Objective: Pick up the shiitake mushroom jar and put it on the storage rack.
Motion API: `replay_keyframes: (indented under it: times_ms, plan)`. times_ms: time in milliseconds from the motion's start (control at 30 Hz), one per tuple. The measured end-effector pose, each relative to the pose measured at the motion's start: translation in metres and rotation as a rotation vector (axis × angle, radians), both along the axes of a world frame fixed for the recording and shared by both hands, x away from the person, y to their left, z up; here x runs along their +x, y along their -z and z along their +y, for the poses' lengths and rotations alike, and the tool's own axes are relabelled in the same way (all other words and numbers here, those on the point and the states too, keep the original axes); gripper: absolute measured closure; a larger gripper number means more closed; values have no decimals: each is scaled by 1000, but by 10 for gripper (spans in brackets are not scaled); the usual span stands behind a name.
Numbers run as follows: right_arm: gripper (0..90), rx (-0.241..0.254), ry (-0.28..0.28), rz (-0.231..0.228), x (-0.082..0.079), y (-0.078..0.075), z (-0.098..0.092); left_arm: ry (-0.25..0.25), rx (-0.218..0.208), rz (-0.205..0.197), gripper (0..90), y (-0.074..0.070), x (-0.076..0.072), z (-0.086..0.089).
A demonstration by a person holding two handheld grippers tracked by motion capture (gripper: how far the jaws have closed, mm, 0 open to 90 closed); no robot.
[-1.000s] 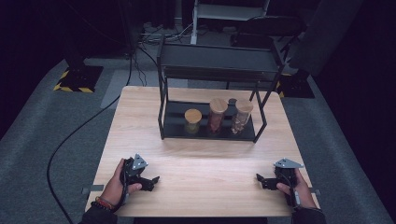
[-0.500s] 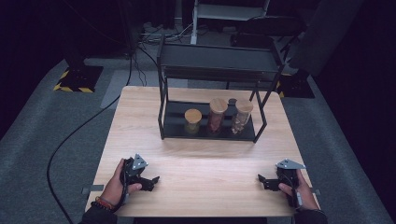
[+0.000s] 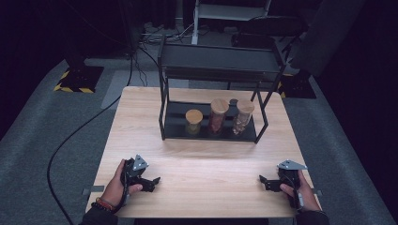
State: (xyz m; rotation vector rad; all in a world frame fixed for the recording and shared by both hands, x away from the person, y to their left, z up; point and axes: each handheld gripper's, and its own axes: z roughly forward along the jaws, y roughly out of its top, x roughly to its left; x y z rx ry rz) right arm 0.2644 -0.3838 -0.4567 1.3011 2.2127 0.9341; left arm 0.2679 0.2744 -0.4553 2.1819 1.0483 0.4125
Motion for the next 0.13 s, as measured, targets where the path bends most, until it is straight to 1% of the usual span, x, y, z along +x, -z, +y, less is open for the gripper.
replay_keyframes:
  times_ms: [133]
  plan:
    - [1, 0, 0, 0, 0, 0, 0, 1, 0, 0, 1, 0, 0, 0]
